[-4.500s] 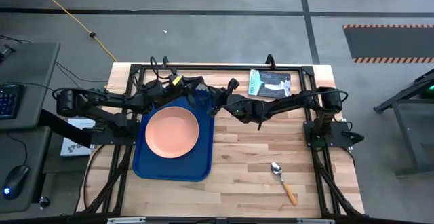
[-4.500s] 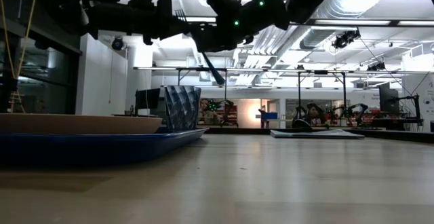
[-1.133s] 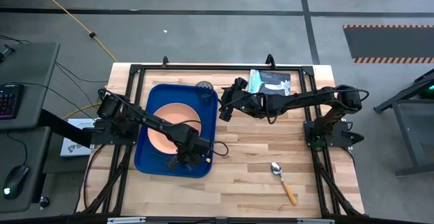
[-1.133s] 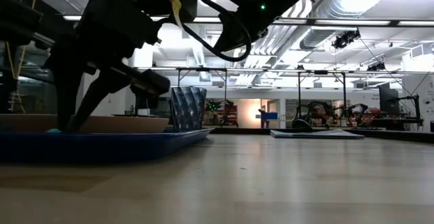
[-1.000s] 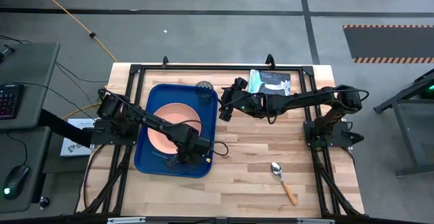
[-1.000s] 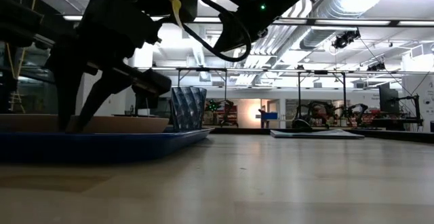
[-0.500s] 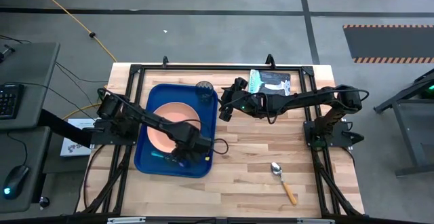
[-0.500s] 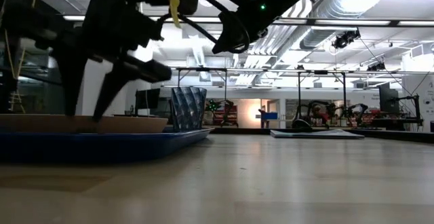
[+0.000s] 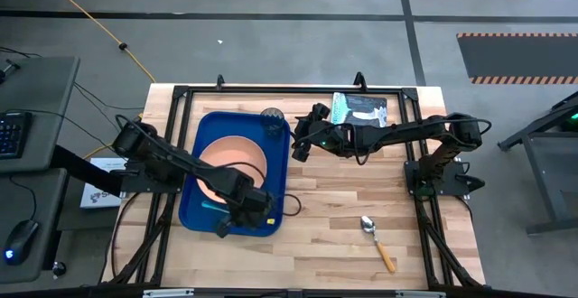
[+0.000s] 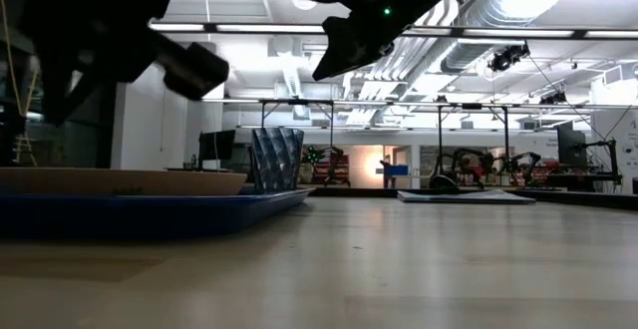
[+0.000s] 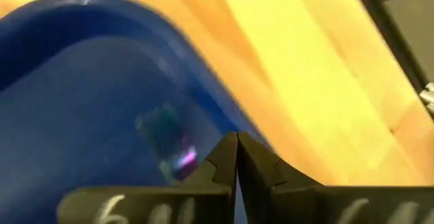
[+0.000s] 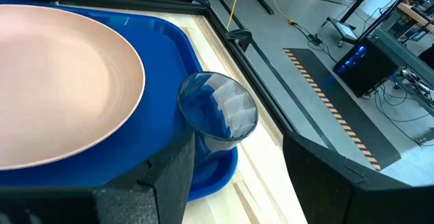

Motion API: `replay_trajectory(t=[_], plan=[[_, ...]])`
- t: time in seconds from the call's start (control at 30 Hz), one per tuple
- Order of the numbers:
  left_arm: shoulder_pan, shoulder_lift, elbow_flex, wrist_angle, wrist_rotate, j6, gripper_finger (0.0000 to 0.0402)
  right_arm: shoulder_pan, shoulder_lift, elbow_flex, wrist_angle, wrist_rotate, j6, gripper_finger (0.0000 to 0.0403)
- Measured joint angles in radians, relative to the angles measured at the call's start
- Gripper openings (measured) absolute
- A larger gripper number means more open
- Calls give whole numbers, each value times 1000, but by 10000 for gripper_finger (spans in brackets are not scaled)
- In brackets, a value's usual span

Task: Pick and place plate/cup/fork/spoon on tray
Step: Put the blue fork below the light orange plate on the blue tray

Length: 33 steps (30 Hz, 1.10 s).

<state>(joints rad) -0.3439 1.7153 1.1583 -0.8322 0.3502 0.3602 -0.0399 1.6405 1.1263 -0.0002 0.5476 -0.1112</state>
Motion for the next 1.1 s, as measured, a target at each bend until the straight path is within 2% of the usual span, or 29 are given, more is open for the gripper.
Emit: replay_trajectory(t=[0.13, 0.43, 0.57, 0.7, 1.1], plan=[[0, 0, -77, 164, 64, -1, 1, 0, 0, 0, 4, 0, 0, 216], [3, 0, -166, 401, 25, -42, 0, 0, 0, 0, 8, -2, 0, 216], [0, 0, -167, 405, -5, -90, 0, 0, 0, 0, 8, -2, 0, 216], [-12, 0, -167, 398, -98, -97, 0, 0, 0, 0, 8, -2, 0, 216], [-45, 24, -168, 378, -114, -140, 0, 0, 0, 0, 6, -2, 0, 216]])
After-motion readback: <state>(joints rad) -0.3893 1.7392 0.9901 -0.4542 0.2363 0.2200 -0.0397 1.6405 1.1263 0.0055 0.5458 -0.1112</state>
